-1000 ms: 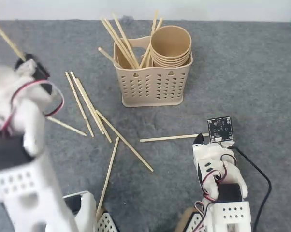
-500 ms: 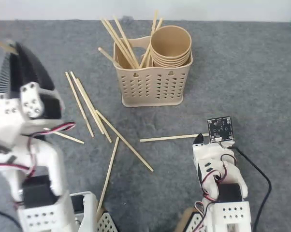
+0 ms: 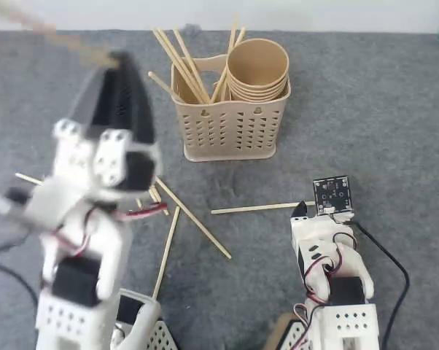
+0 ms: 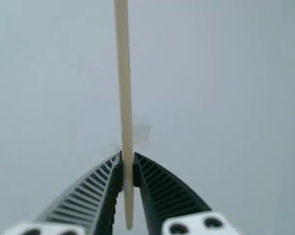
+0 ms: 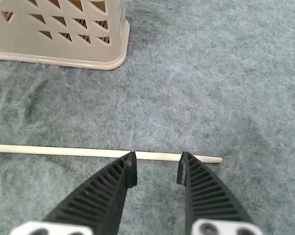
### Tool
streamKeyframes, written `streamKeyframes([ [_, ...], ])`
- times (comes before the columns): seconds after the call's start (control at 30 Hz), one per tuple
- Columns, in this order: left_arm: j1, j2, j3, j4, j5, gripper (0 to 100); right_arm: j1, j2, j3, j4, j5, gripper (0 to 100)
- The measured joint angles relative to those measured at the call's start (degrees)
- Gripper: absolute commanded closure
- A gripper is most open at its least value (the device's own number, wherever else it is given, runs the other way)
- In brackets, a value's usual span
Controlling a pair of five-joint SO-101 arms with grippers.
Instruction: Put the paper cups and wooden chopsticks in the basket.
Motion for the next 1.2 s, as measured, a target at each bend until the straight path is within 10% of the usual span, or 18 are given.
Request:
streamKeyframes([
  [0.43,-1.8,36.6,-15.5,0.7,0.0,88,0.0,0.0,0.0,0.0,0.0,84.7],
  [0.57,-3.5,38.8,-15.4,0.8,0.0,77,0.0,0.0,0.0,0.0,0.1,84.7],
  [1.2,-11.3,38.4,-13.2,6.3,-0.3,82,0.0,0.0,0.0,0.0,0.4,84.7],
])
